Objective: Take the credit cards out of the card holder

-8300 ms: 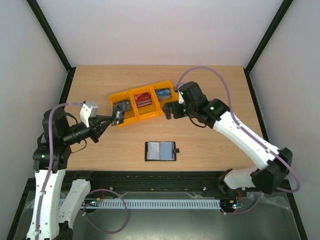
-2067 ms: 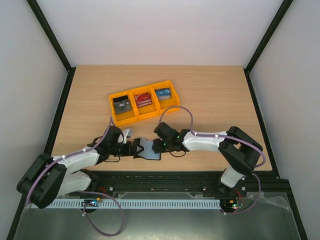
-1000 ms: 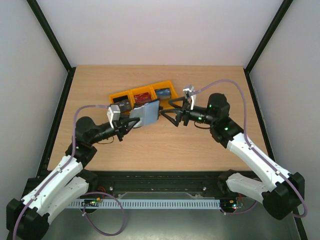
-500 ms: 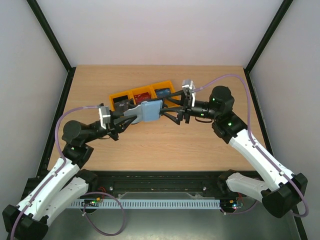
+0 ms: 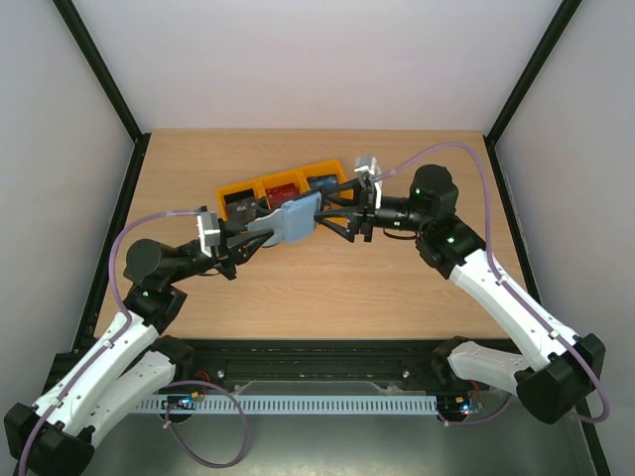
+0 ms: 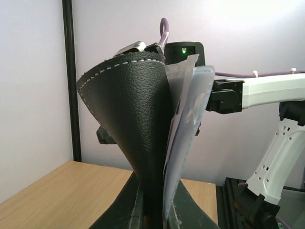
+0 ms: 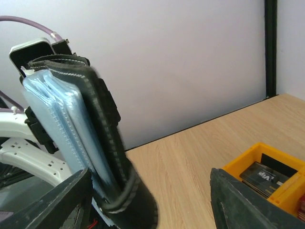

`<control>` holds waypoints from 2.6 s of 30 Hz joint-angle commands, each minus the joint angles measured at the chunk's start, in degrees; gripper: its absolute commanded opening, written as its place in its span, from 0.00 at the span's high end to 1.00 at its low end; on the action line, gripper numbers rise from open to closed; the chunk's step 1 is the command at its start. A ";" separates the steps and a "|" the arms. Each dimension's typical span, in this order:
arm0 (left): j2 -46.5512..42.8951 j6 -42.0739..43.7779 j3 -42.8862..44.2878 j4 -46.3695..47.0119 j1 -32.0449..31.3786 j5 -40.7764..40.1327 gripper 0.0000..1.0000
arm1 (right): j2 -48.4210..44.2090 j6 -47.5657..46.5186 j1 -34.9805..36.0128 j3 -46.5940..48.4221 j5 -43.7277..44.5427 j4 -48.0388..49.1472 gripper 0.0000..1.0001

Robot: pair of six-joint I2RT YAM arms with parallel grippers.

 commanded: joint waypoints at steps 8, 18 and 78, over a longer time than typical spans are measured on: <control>-0.31 0.07 -0.53 4.41 -1.03 -1.89 0.97 | 3.98 -3.53 7.58 5.48 1.92 -0.94 0.33; -0.81 -0.14 -1.44 4.69 -1.12 -2.35 0.97 | 3.46 -5.26 9.13 5.99 3.57 -1.41 0.48; -3.18 4.72 -5.10 2.29 -0.51 -5.93 0.97 | 1.22 -12.32 9.20 9.73 21.65 -17.02 0.50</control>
